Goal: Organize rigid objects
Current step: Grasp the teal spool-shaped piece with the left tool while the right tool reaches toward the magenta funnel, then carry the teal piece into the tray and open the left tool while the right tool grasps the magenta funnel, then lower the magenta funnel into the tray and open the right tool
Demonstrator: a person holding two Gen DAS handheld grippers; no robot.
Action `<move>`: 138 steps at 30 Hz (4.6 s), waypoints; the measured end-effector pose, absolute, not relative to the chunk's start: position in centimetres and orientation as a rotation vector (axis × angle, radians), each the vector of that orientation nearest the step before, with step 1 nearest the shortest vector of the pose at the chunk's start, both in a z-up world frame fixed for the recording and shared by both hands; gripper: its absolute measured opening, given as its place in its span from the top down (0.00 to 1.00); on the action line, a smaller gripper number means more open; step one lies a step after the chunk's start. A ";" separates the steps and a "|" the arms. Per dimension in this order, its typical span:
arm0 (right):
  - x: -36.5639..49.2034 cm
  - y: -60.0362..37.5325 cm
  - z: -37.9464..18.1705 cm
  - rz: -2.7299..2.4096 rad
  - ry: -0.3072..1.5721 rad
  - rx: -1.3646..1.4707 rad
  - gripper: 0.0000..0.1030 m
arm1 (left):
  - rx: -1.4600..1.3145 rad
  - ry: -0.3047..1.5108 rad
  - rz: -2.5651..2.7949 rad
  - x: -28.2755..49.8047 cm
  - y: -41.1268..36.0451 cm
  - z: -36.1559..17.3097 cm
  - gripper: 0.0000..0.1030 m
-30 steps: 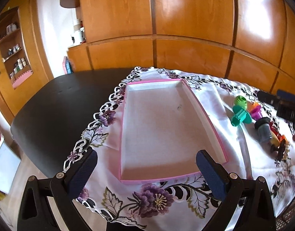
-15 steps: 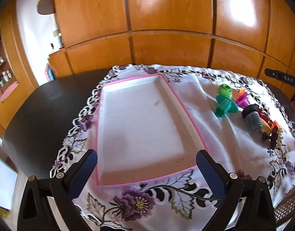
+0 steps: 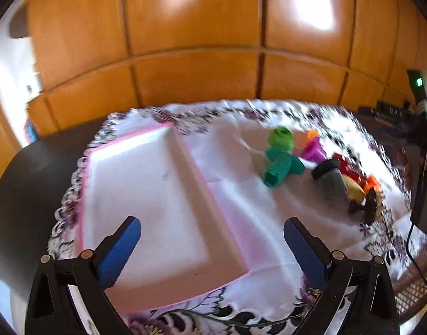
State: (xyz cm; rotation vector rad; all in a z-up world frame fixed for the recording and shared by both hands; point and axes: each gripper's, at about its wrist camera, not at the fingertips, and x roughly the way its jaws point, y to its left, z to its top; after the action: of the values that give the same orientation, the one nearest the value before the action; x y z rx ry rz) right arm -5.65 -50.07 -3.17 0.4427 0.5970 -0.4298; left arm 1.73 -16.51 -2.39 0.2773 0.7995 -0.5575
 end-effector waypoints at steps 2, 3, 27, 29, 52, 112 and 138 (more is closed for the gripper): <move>-5.6 -50.0 -3.1 -0.427 0.596 0.436 0.06 | 0.289 0.824 -0.550 2.5 -18.0 -2.8 0.00; -5.7 -50.0 -3.1 -0.427 0.596 0.433 0.06 | 0.285 0.837 -0.564 2.9 -18.8 -3.0 0.00; -5.6 -51.4 -3.4 -0.406 0.597 0.534 0.06 | 0.495 1.012 -0.763 9.8 -34.0 -10.7 0.62; -5.7 -51.5 -3.5 -0.411 0.598 0.536 0.06 | 0.454 0.998 -0.757 9.5 -33.7 -10.5 0.71; 1.1 -44.5 -6.9 -0.122 0.913 0.274 0.26 | 0.330 0.889 -0.883 -1.0 -24.5 -5.8 0.71; 4.0 -32.9 -10.2 0.114 1.004 -0.078 0.45 | 0.031 0.910 -0.325 13.8 -6.5 -5.4 0.51; 3.4 -31.8 -7.8 0.116 0.933 -0.026 0.45 | 0.042 0.842 -0.316 2.9 -6.0 -4.3 0.50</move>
State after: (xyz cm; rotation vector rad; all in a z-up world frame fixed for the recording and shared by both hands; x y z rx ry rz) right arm 3.35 -31.84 -7.79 -0.0258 0.9332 0.1164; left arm 2.88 -6.02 -4.29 0.0417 0.8421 -0.3156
